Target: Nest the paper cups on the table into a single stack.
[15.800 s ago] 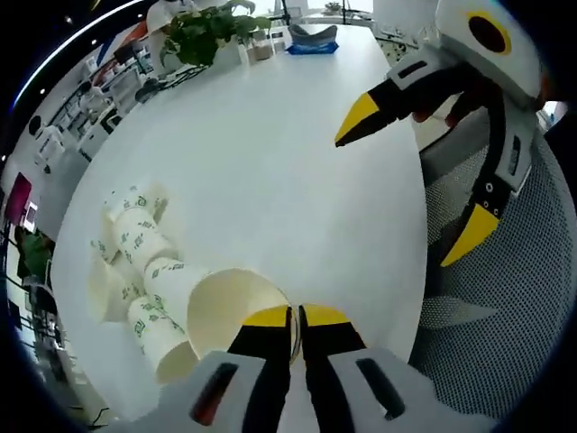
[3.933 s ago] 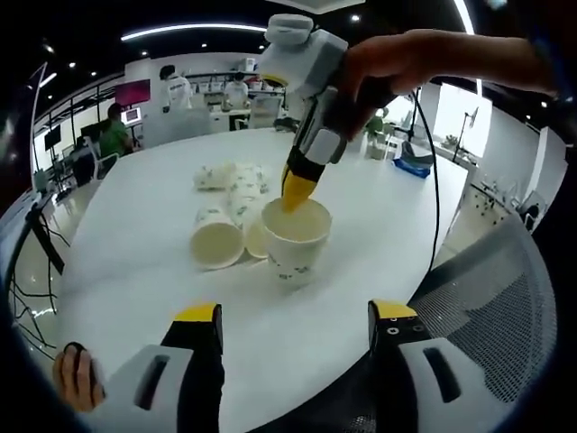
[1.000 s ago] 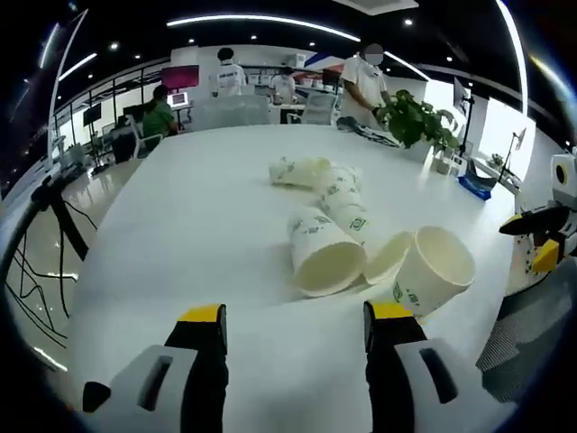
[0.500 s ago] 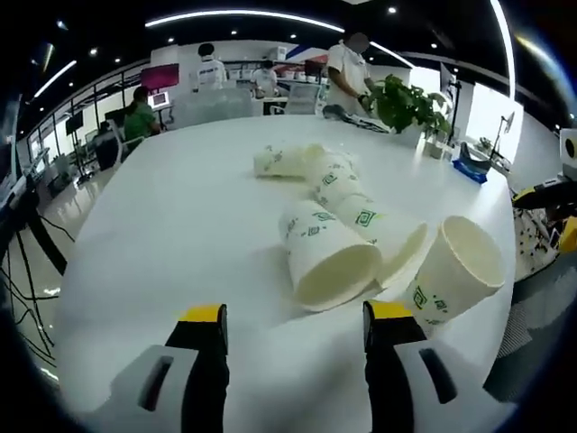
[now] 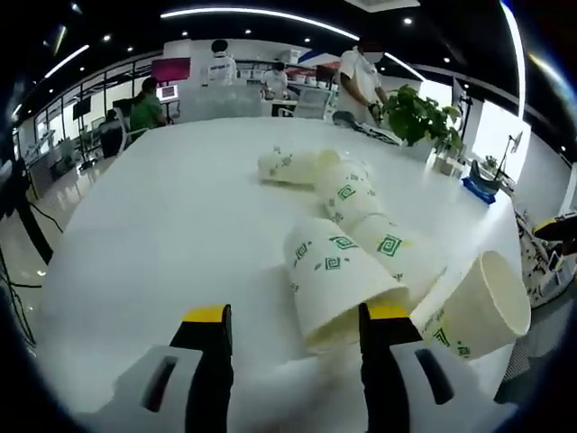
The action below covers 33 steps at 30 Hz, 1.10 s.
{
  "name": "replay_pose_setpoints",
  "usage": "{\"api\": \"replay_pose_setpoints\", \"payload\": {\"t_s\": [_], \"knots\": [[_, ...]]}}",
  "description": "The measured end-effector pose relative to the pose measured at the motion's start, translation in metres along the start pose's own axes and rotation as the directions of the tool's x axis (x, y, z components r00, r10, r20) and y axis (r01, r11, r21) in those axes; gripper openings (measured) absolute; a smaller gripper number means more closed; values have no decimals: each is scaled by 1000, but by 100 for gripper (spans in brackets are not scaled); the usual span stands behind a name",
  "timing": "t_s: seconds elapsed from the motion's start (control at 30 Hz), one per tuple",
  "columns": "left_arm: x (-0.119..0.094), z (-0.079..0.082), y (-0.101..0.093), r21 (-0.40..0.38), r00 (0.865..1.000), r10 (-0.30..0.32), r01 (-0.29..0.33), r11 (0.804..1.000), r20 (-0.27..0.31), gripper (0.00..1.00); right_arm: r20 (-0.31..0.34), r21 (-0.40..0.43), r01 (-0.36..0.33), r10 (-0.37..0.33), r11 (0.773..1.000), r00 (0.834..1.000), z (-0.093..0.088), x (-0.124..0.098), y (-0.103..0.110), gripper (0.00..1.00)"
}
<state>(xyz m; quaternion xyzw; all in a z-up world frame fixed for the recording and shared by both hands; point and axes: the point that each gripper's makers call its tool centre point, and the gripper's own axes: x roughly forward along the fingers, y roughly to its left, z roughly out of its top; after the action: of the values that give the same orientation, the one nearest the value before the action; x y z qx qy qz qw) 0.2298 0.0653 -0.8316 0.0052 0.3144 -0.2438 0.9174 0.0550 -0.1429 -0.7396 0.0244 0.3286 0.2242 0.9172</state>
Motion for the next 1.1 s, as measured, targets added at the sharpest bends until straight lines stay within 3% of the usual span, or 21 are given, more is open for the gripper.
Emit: {"api": "replay_pose_setpoints", "payload": {"t_s": [0.03, 0.1, 0.13, 0.2, 0.4, 0.5, 0.73, 1.1], "knots": [[2, -1, 0, 0, 1000, 1, -1, 1000, -2, 49, 3, 4, 2, -2, 1000, 1000, 1, -1, 1, 71], [7, -12, 6, 31, 998, 25, -23, 999, -66, 37, 18, 13, 9, -10, 1000, 1000, 2, -4, 0, 69], [11, -12, 5, 14, 999, 14, -14, 1000, -52, 30, 19, 16, 11, -12, 1000, 1000, 1, -4, 0, 68], [13, -7, 7, 1, 1000, 18, -18, 1000, -26, 28, 20, 19, 18, -18, 1000, 1000, -1, -6, -1, 68], [15, -3, 10, -29, 1000, 16, -17, 999, -5, 3, 15, 41, 29, -29, 999, 999, -4, -10, -2, 64], [14, 0, 13, -35, 1000, 19, -19, 999, 9, 1, 18, 46, 30, -31, 999, 999, -5, -12, 1, 59], [6, -1, 16, -18, 1000, 23, -23, 1000, 2, 0, 17, 44, 29, -30, 999, 999, -6, -10, 2, 59], [-36, 4, 33, -9, 1000, 24, -24, 1000, -14, 0, 29, 26, -3, 2, 1000, 1000, -4, 0, 6, 59]]}}
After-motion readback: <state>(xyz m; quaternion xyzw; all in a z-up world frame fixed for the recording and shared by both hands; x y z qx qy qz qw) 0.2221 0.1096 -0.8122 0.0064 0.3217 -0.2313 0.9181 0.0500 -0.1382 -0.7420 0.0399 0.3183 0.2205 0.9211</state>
